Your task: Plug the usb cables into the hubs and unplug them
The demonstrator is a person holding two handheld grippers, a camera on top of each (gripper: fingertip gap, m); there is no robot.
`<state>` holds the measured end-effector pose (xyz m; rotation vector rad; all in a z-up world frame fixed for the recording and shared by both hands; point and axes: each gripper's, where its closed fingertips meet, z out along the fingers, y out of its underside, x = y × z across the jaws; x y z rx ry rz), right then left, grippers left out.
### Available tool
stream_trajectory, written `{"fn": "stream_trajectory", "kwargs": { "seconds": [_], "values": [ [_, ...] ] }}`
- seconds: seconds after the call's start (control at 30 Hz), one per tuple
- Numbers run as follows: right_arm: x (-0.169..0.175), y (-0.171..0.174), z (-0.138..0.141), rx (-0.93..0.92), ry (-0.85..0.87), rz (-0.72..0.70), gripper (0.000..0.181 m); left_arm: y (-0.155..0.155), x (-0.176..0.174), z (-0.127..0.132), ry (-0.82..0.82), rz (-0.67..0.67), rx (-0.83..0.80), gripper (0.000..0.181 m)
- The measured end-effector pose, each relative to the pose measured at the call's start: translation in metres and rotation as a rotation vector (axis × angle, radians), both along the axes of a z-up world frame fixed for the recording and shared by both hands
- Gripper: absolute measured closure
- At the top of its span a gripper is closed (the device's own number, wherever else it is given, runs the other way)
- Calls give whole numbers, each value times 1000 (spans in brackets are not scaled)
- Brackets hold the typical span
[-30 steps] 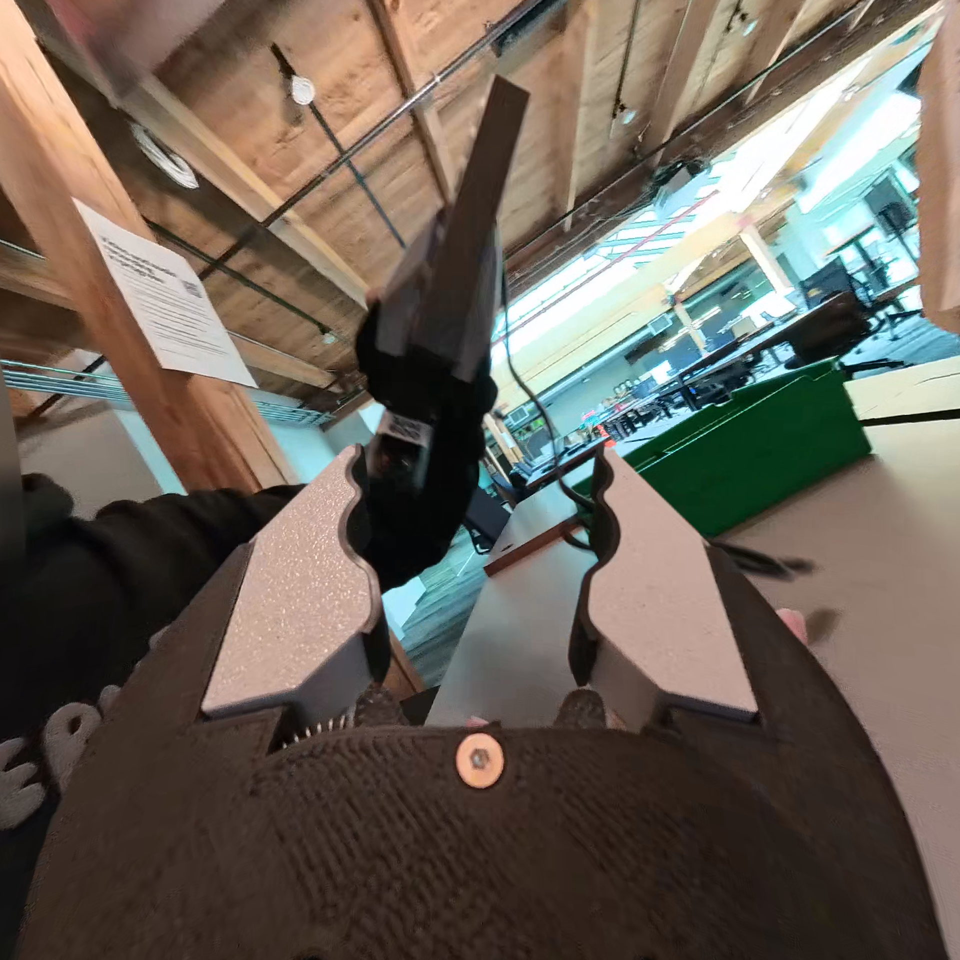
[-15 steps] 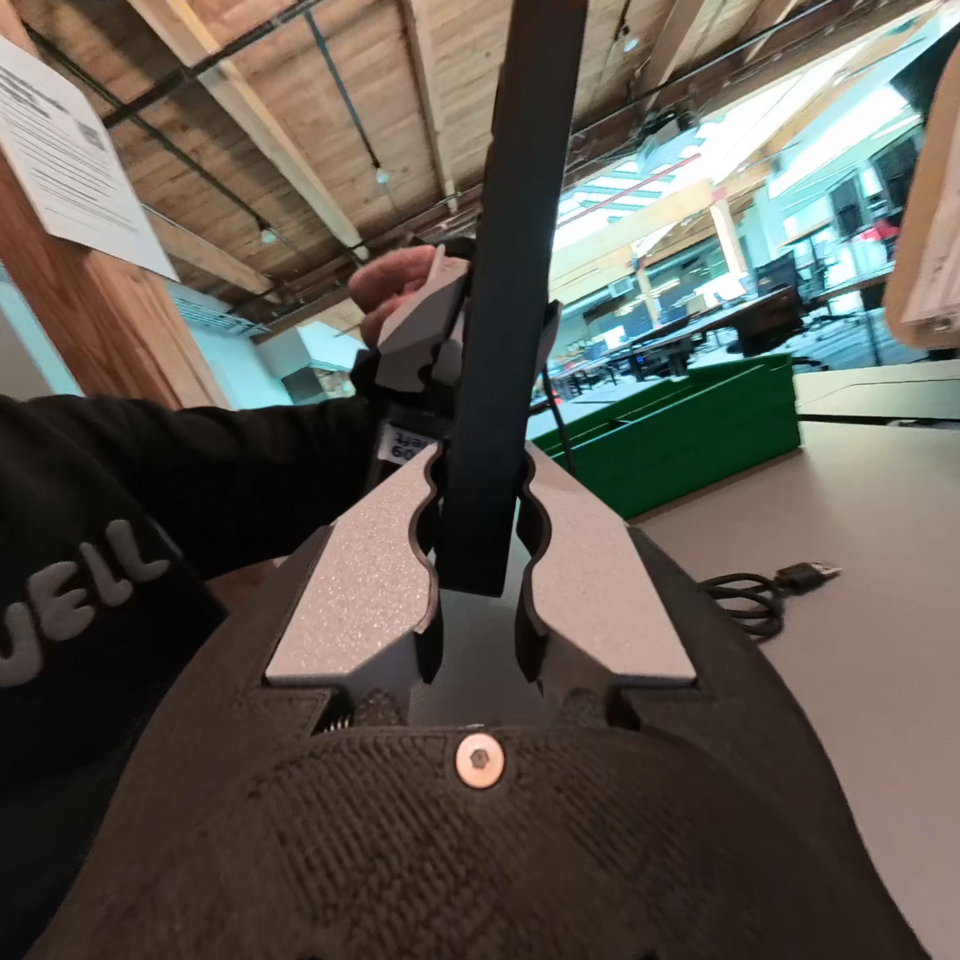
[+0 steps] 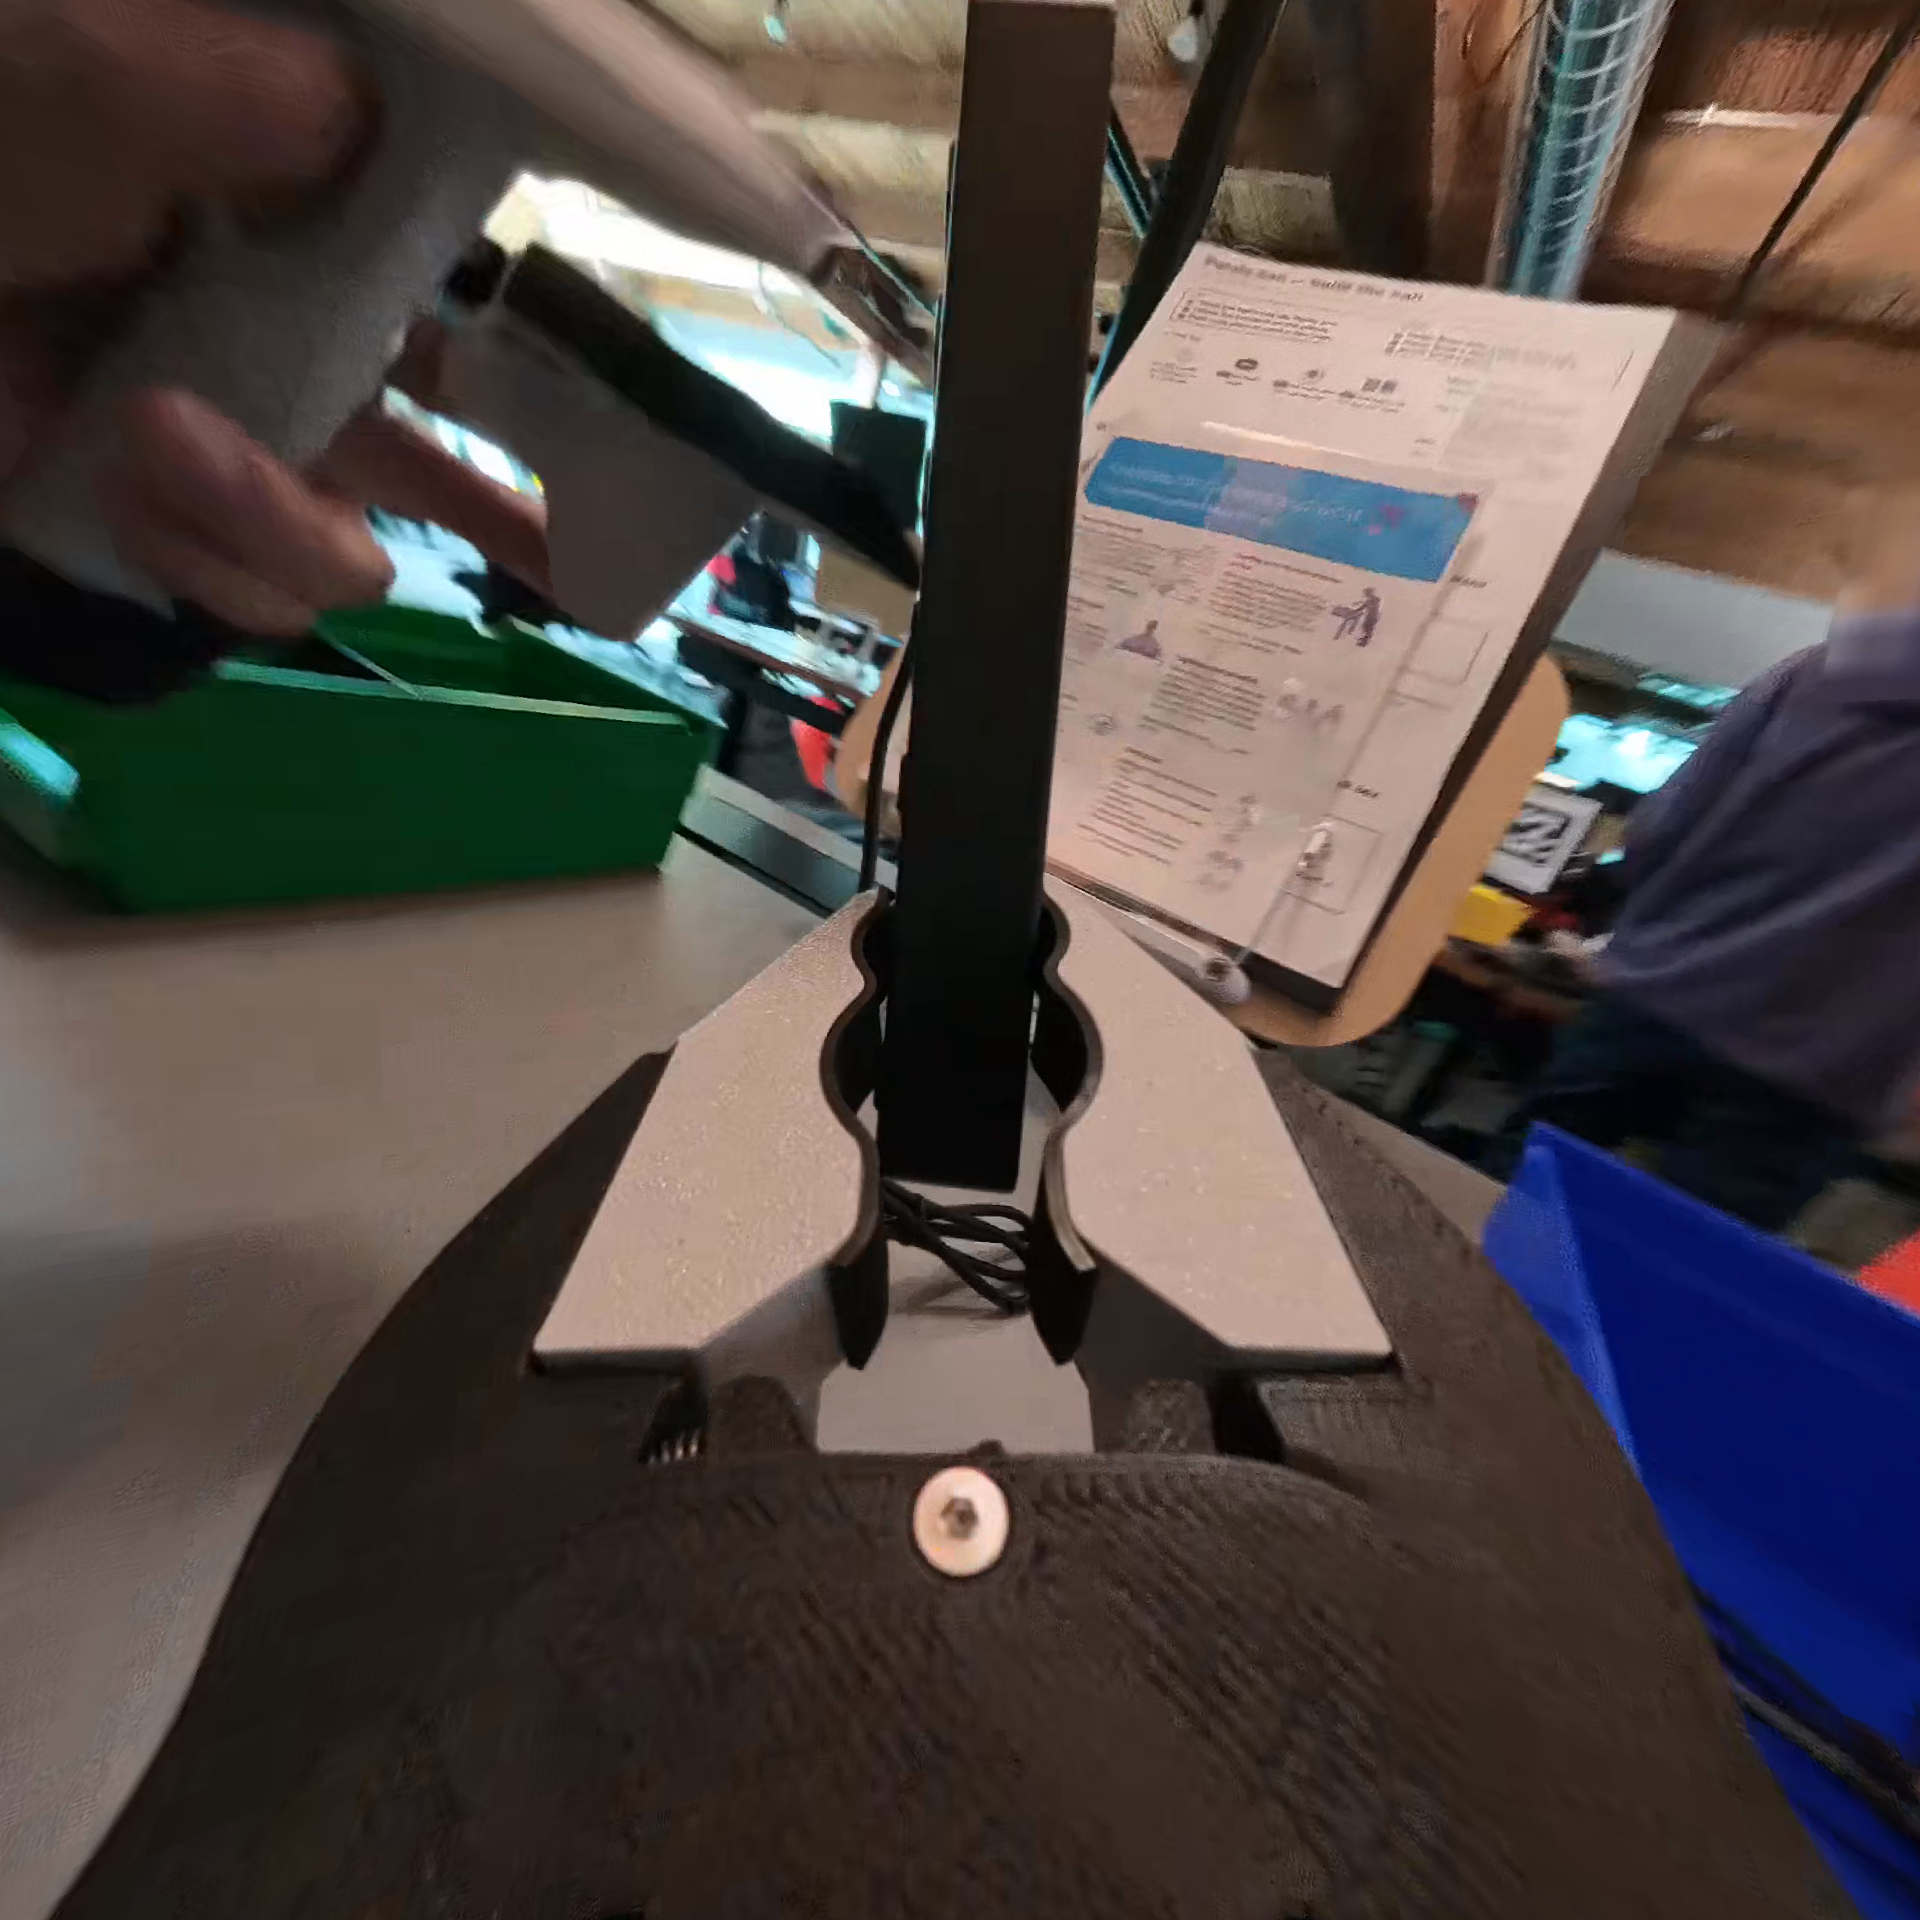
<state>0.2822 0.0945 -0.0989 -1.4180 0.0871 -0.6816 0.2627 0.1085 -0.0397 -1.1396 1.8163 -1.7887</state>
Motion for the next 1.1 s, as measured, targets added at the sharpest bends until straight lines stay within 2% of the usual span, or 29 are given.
{"fn": "stream_trajectory", "kwargs": {
  "seconds": [0.1, 0.17, 0.2, 0.27, 0.43, 0.47, 0.53, 0.6, 0.67, 0.7, 0.8, 0.87, 0.93, 1.03, 1.1],
  "values": [
    [-2, 10, -11, -109, -120, -79, 159, -1, 6, 1, 37, -17, -71, 87],
    [-3, 14, -15, -176, -211, -133, 158, 3, 12, -9, 77, -1, -33, 82],
    [0, 14, -16, -193, -231, -164, 158, 5, 14, -13, 74, 7, -6, 87],
    [1, 14, -18, -217, -273, -183, 158, 15, 20, -16, 30, 50, 28, 121],
    [1, 18, -22, -228, -277, -178, 156, 13, 20, -18, -61, -85, 38, 125],
    [-1, 22, -27, -234, -258, -145, 153, 14, 20, -20, -69, -103, 51, 126],
    [-12, 32, -39, -217, -129, 11, 144, 15, 18, -27, -93, -137, 120, 127],
    [-20, 34, -30, -75, 87, 152, 103, 17, 15, -35, -124, -169, 211, 128],
    [-28, 34, -18, 32, 291, 323, 95, 14, 6, -34, -169, -237, 248, 128],
    [-31, 35, -16, 36, 357, 399, 92, 12, 0, -31, -181, -276, 242, 129],
    [-40, 49, -24, -42, 483, 553, 65, 1, -19, -26, -244, -405, 231, 129],
    [-60, 60, -34, -149, 511, 698, 64, -3, -24, -28, -262, -448, 232, 129],
    [-71, 73, -43, -239, 508, 741, 56, -4, -25, -33, -271, -467, 250, 128],
    [-82, 85, -45, -297, 489, 791, 56, -4, -27, -42, -274, -490, 293, 128],
    [-86, 88, -42, -282, 498, 811, 71, -4, -28, -46, -260, -500, 305, 128]
  ]
}}
